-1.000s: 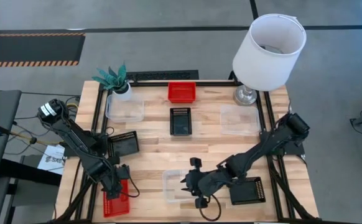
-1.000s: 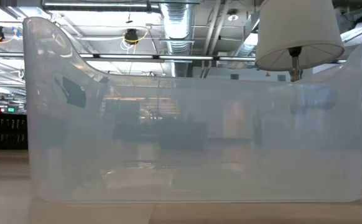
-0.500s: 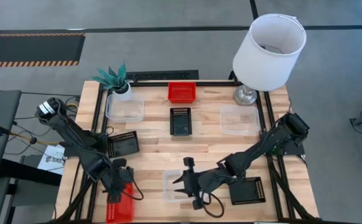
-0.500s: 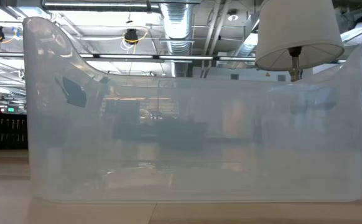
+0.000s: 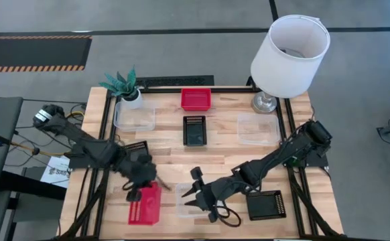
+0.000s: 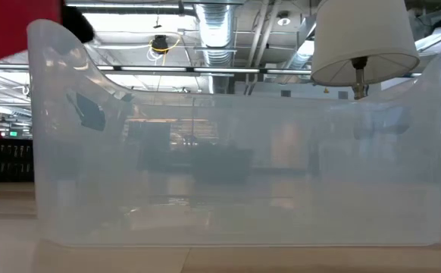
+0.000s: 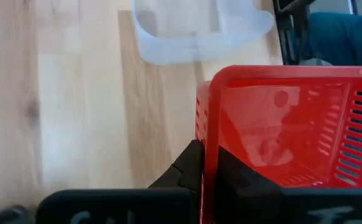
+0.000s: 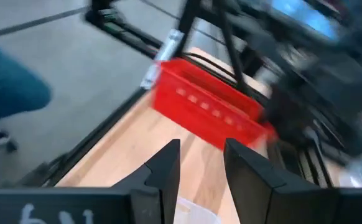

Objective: Stack baskets by color
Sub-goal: Stack the bottom red bin on top of the top red bins

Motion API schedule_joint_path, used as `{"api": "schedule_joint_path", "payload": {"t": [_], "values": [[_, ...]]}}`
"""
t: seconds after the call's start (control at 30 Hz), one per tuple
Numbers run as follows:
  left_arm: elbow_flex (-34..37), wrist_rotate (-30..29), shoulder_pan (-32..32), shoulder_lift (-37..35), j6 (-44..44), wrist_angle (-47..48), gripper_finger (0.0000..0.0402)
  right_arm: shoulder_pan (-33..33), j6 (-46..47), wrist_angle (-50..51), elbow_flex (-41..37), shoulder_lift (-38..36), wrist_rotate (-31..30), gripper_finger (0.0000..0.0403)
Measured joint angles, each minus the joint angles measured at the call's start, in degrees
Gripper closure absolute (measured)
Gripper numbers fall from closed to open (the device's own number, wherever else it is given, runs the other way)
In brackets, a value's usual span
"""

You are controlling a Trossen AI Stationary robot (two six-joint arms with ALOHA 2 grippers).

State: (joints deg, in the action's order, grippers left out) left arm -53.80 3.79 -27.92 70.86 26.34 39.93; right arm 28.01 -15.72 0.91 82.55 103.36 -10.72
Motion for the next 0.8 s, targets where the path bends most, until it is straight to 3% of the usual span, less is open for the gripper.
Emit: {"api": "schedule_joint_path", "payload": {"t": [0.2, 0.4, 0.63, 0.8], "values": [[0.00, 8.88, 8.13, 0.42, -5.69, -2.02, 0.0401, -2.73, -9.68, -0.24, 3.50, 0.01, 10.07, 0.0257], [0.00, 13.08, 11.53, 0.42, -5.56, -2.46, 0.0401, -4.22, -24.15, -0.17, 5.97, 0.03, 10.94, 0.0245], [0.00, 17.11, 14.84, 0.42, -1.30, -5.61, 0.0401, -4.98, -34.32, -0.04, 6.40, 0.03, 16.85, 0.0233], [0.00, 19.10, 19.22, 0.42, 4.40, -6.76, 0.0401, -6.20, -40.20, 0.34, 6.38, 0.03, 16.98, 0.0232]]}}
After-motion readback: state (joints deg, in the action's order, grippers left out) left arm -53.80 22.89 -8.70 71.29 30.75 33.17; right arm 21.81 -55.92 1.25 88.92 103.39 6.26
